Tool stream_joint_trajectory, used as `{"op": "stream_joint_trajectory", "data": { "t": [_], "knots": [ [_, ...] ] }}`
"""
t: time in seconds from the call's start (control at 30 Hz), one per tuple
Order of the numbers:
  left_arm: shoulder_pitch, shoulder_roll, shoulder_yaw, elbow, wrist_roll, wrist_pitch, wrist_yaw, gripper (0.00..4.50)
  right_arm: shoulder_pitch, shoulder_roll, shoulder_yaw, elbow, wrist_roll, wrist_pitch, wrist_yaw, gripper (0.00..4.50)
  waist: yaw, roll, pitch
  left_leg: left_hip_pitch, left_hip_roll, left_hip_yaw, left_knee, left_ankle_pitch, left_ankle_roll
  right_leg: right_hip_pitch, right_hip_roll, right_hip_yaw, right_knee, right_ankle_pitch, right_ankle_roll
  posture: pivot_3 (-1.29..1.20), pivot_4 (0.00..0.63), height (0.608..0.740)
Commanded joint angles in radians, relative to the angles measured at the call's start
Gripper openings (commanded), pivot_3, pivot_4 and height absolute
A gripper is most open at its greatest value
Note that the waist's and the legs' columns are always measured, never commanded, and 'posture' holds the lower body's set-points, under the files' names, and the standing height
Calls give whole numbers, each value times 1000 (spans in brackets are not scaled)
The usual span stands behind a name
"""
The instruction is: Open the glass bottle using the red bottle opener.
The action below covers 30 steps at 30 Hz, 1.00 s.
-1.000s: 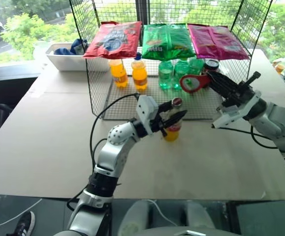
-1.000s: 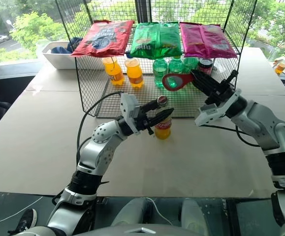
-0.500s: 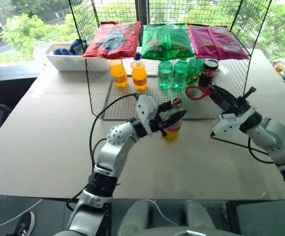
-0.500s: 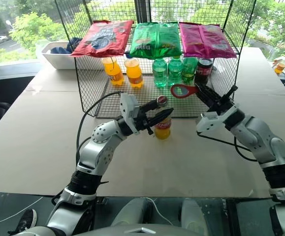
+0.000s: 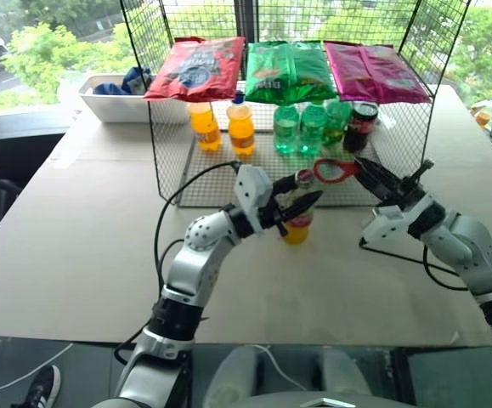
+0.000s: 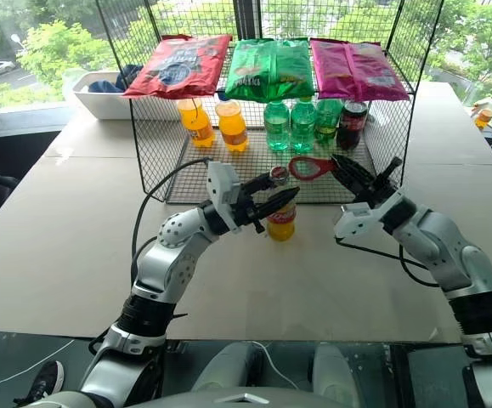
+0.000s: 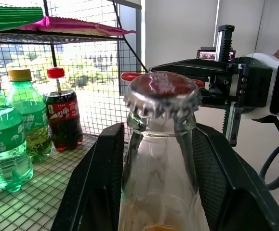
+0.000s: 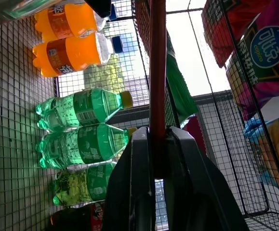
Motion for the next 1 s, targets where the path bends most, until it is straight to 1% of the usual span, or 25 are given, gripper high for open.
{"op": "stream_joint_trajectory", "data": {
  "t": [0.03,0.6,0.73,0.8,0.83,0.9,0.93,0.97,1.0],
  "knots": [
    [20,12,-21,37,22,31,-6,1633,-14,3,-4,-51,7,-9,3,0,0,0,0,0,0,0,0,0,0,0,0,0,0,0,0,0,150,740],
    [17,9,-20,37,20,17,-10,1633,-10,16,-29,-56,20,-1,-12,0,0,0,0,0,0,0,0,0,0,0,0,0,0,0,0,0,150,740],
    [19,7,-19,34,17,13,-11,1633,-4,31,-47,-58,44,12,-24,0,0,0,0,0,0,0,0,0,0,0,0,0,0,0,0,0,150,740],
    [20,6,-18,34,17,12,-10,2553,1,51,-64,-64,79,32,-28,0,0,0,0,0,0,0,0,0,0,0,0,0,0,0,0,0,150,740],
    [20,5,-17,35,17,11,-10,2673,4,64,-72,-66,102,45,-26,0,0,0,1,0,0,0,0,0,0,0,0,0,0,0,0,0,150,740],
    [19,4,-17,36,20,9,-9,3592,11,81,-81,-70,128,65,-20,0,-1,0,4,-1,0,0,0,0,0,-1,0,0,0,0,0,0,150,740],
    [19,4,-17,37,21,9,-9,3921,13,84,-81,-73,129,70,-15,0,-1,0,6,-3,0,0,0,0,0,-2,0,0,0,0,0,0,150,740],
    [19,4,-16,37,22,9,-9,4462,15,86,-80,-76,130,73,-10,0,-1,0,7,-4,0,0,0,0,0,-4,0,0,0,0,0,0,150,740],
    [19,3,-16,37,23,9,-9,4487,17,89,-80,-79,132,77,-8,0,-1,0,7,-6,0,0,0,0,0,-5,0,0,0,0,0,0,150,740]
  ]
}}
